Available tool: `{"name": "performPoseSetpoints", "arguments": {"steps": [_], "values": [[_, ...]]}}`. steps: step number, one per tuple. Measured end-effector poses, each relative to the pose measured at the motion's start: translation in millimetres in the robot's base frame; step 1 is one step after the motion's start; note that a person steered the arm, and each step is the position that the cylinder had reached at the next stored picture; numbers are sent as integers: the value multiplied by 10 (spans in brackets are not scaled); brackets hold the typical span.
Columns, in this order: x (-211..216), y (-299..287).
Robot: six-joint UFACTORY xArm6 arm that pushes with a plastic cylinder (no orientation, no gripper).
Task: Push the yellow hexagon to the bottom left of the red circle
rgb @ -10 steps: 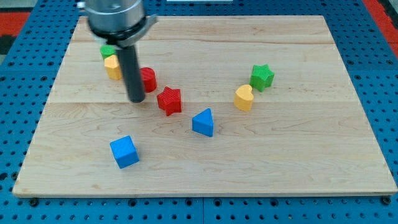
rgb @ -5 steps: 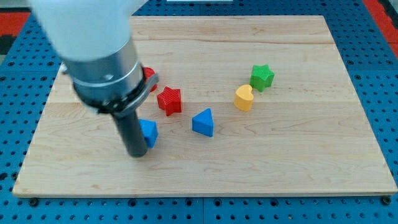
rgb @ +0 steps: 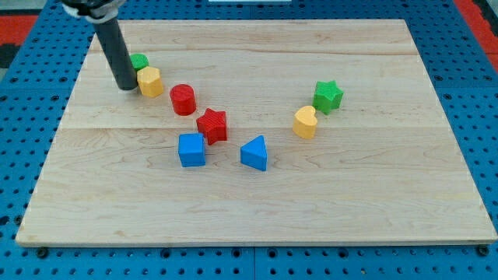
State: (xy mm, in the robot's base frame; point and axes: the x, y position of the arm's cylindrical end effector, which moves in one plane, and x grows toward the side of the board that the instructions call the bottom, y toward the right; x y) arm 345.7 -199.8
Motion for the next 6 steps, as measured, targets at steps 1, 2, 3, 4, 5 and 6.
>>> {"name": "performPoseSetpoints", "arguments": {"steps": [1, 2, 3, 4, 5, 6], "values": [[-208, 218], [-261, 706], [89, 600], [185, 433], [-132, -35], [311, -84]]}}
